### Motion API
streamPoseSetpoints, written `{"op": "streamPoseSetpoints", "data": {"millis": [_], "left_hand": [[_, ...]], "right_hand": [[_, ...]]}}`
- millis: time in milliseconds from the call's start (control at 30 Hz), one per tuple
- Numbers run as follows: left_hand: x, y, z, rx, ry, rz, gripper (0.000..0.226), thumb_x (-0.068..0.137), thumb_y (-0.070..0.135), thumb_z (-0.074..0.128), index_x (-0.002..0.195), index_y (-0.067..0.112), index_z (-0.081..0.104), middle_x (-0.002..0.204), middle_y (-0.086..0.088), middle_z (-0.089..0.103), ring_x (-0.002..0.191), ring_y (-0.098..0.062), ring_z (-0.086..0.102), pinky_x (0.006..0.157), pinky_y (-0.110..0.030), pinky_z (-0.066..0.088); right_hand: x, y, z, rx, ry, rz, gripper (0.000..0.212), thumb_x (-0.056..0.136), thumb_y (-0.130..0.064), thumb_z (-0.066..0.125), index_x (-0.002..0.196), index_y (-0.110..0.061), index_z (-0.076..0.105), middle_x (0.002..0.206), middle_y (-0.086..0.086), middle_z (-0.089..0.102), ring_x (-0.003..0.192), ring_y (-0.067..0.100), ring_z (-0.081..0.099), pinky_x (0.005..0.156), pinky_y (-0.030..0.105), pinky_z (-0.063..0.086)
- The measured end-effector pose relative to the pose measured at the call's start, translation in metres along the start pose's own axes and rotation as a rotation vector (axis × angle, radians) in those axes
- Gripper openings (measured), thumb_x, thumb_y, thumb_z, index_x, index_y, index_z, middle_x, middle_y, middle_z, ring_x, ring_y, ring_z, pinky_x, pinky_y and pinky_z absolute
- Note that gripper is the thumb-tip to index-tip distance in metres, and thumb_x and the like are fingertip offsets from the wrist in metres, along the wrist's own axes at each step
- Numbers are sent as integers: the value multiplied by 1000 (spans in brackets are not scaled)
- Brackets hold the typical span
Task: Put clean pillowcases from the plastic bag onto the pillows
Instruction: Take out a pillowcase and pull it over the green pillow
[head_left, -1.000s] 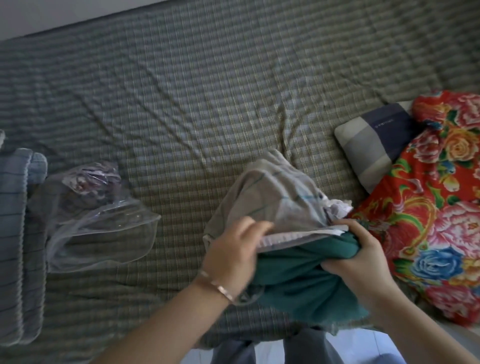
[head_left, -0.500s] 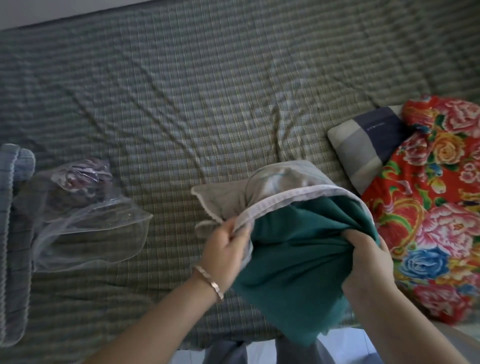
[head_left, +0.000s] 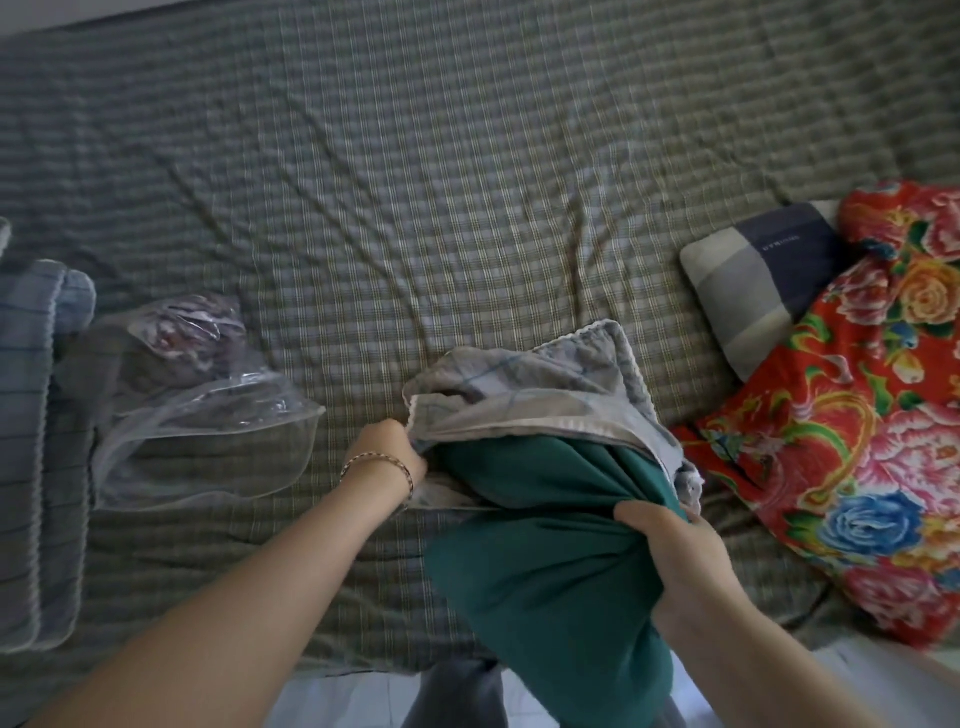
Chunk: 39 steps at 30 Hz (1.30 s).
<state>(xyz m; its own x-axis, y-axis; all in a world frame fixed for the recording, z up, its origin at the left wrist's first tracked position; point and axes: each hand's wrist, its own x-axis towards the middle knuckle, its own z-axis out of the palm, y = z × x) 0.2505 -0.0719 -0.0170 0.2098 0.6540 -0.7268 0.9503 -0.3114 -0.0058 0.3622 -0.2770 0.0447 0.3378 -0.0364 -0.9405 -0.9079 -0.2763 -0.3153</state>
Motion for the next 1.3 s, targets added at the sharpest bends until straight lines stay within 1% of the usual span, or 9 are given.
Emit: {"op": "streamPoseSetpoints", "data": {"millis": [133,267,400,533,633,800,1033,1167,1300], "left_hand": [[-11,-13,12,314,135,240,23,86,6,51,109,10,55,118,-7,48,103,-25,52,84,-31,44],[-22,-34,24,226,272,740,48,70,12,70,110,15,44,119,-9,53,84,-27,63,61,-30,50],[-34,-34,13,-168,134,752,73,68,62,41,130,25,46,111,12,51,96,-3,50,81,-8,35],[-16,-32,17,92,334,852,56,75,38,60,124,13,53,113,-5,63,99,-13,55,86,-29,46],[-4,-15,13,102,228,417,43,92,20,48,134,11,42,130,-10,50,112,-27,49,94,-34,41],[8,27,-6,-143,308,90,19,93,18,47,109,10,54,95,-4,62,78,-24,60,62,-32,47],[21,26,-26,332,321,295,23,92,7,44,113,9,53,115,-7,50,97,-29,56,80,-37,41],[29,14,-17,282,297,297,47,92,9,45,137,13,32,134,-9,35,114,-31,42,94,-39,34],[11,12,-22,28,224,292,66,88,3,45,146,20,18,145,-13,28,92,-29,58,70,-31,44]], "right_hand": [[-2,13,-7,113,17,170,30,82,-8,63,111,-2,60,98,21,64,79,34,61,65,37,50],[-12,4,-12,174,-58,244,18,91,-14,49,92,-1,61,77,21,68,72,32,58,63,39,46],[-13,-11,-15,171,-48,262,22,92,-18,47,83,-2,59,55,17,65,70,31,56,61,40,43],[-15,-12,-9,146,-67,230,19,92,-18,49,84,-4,60,49,15,64,69,30,57,60,39,44],[-15,-12,-7,138,-102,179,15,91,-12,49,87,-4,61,56,16,66,68,30,58,59,38,45],[-13,-3,-5,82,-104,95,21,83,-2,55,104,-2,62,93,24,67,73,32,64,65,37,53],[-26,-27,-3,87,-122,146,13,88,-12,54,88,-3,62,57,15,66,66,29,61,59,35,49],[-29,-38,4,115,-104,128,13,89,-14,53,86,-5,62,54,14,65,58,28,61,57,34,47],[-21,-39,12,189,-38,122,13,86,-15,57,94,-7,63,79,16,67,68,28,61,57,35,47]]}}
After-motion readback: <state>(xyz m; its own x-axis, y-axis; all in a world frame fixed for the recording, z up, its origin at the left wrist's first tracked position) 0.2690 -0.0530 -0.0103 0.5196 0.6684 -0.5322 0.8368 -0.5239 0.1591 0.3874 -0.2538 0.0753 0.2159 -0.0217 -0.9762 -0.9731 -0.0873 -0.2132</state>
